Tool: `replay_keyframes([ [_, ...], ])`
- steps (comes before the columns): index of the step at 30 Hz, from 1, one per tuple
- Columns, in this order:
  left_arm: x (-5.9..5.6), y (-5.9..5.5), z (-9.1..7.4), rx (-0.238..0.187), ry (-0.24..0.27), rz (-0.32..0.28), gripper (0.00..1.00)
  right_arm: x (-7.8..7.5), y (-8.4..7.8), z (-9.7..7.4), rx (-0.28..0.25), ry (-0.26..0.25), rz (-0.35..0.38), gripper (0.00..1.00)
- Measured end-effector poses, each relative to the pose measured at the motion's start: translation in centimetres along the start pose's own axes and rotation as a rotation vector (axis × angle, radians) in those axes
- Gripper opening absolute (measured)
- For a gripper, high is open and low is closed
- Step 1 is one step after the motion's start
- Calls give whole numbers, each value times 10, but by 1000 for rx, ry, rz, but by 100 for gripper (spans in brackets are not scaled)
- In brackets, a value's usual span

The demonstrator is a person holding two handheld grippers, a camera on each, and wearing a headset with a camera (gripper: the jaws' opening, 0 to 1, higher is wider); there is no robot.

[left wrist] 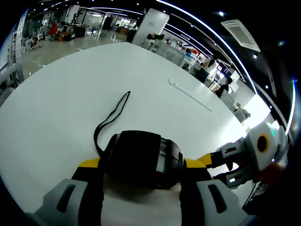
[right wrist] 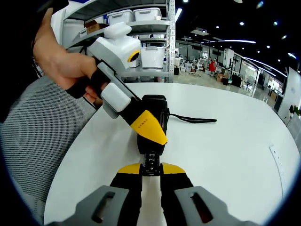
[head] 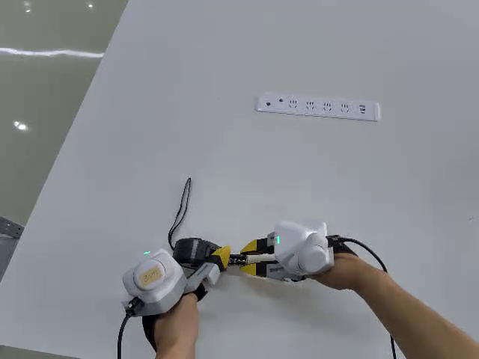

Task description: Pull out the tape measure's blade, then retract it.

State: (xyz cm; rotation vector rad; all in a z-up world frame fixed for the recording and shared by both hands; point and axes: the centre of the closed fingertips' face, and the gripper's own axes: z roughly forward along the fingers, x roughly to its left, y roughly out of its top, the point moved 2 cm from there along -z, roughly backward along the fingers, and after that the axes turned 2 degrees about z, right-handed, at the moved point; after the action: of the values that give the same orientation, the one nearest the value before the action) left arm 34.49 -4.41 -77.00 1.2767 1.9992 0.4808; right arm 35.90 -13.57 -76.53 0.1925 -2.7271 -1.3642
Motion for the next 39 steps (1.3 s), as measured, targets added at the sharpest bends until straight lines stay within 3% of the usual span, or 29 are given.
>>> replay_keyframes([
  [39,1,0,0,-3,-8,-6,63,0,8,16,-6,6,-3,13],
])
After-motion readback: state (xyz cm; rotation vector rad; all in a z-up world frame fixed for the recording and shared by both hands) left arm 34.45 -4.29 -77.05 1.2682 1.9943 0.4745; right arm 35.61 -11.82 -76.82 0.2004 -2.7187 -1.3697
